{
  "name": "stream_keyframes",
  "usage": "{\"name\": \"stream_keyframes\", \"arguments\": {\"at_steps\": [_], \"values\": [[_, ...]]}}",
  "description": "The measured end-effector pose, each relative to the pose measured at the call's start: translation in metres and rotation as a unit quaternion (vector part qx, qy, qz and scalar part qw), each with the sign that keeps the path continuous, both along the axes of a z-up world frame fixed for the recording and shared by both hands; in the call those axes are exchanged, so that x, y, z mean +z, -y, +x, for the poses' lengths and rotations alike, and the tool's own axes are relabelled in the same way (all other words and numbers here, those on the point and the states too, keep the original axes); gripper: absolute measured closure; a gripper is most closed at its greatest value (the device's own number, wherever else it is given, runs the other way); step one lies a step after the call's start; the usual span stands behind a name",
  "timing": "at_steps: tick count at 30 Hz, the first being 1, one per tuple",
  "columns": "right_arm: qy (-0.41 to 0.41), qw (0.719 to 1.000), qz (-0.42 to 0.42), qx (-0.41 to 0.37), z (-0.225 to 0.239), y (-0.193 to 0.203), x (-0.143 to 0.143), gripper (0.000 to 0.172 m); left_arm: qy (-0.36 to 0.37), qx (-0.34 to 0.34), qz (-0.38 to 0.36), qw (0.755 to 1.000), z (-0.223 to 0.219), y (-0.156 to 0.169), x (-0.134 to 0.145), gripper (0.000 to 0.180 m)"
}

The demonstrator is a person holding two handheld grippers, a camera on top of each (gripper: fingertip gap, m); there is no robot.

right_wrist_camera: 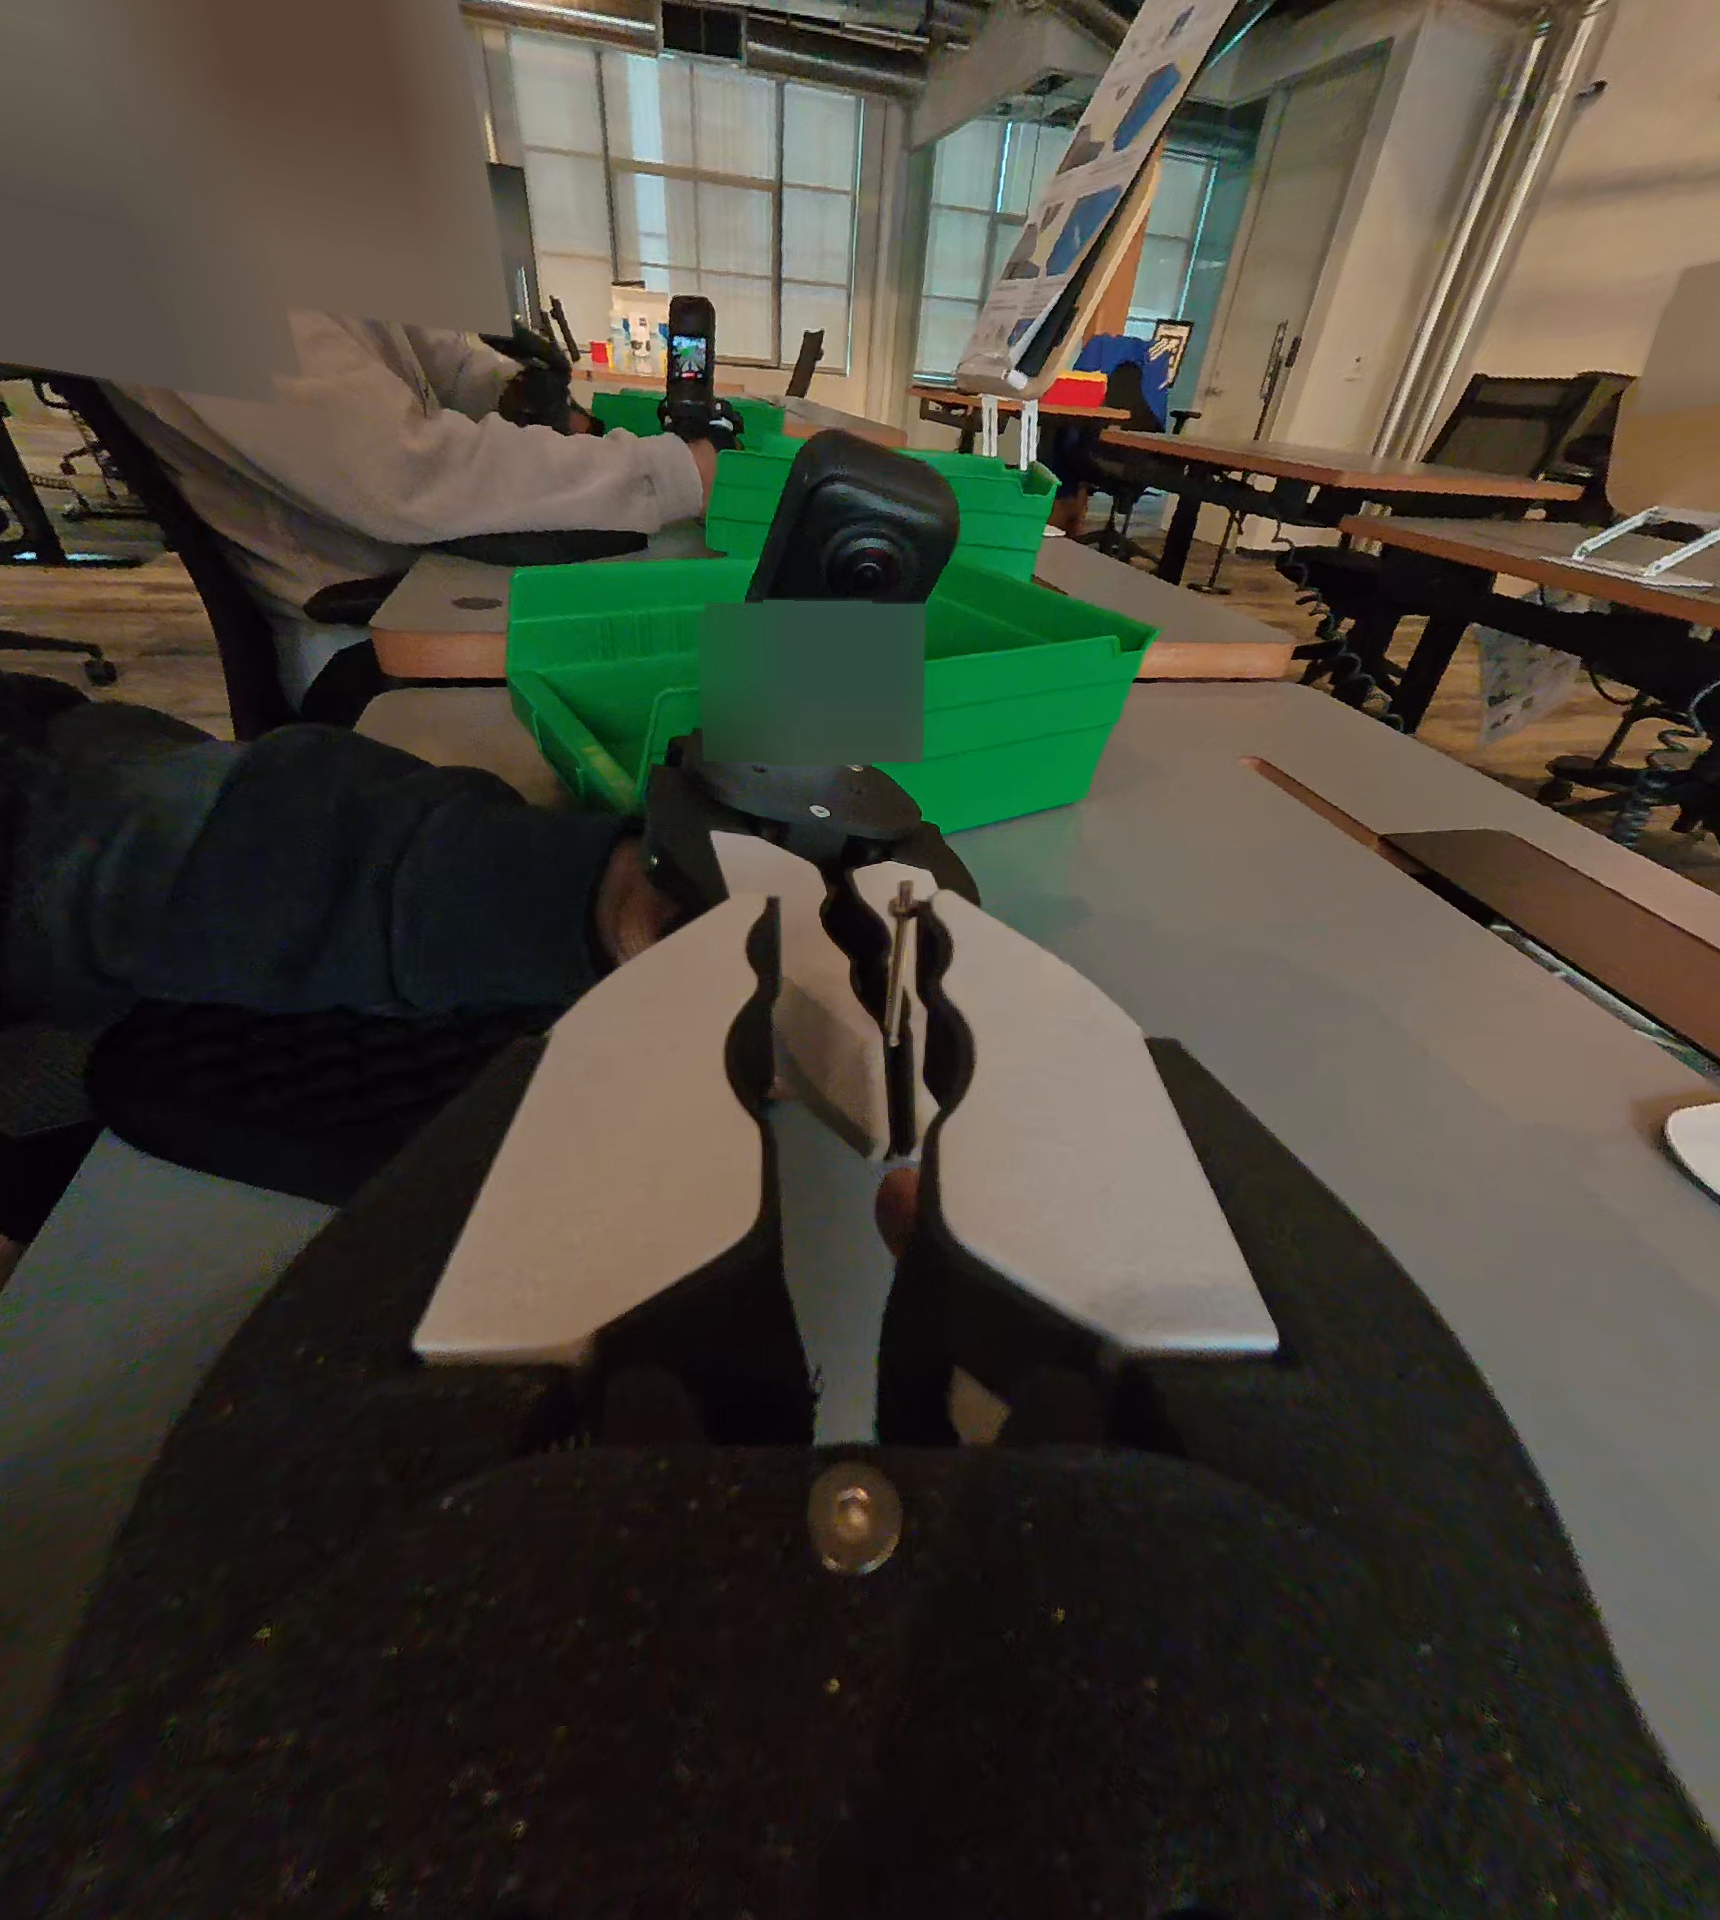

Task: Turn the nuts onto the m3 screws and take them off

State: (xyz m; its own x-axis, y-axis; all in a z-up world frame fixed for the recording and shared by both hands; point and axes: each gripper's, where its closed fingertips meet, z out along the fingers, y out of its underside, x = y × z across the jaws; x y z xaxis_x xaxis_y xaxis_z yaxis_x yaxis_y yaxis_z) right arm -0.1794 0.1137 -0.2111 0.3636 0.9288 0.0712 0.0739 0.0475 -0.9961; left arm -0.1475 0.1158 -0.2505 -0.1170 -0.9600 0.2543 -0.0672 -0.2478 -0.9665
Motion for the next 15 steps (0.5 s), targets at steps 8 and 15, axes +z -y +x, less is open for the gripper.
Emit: {"name": "stream_keyframes", "arguments": {"at_steps": [8,15], "values": [[-0.002,1.0,0.003,-0.003,-0.003,-0.003,-0.001,0.138,-0.001,-0.001,0.001,1.0,0.0,0.0,0.0,0.179],[-0.008,1.0,0.0,-0.004,0.004,-0.001,0.002,0.152,0.001,0.002,0.0,1.0,0.0,0.0,0.0,0.179]]}}
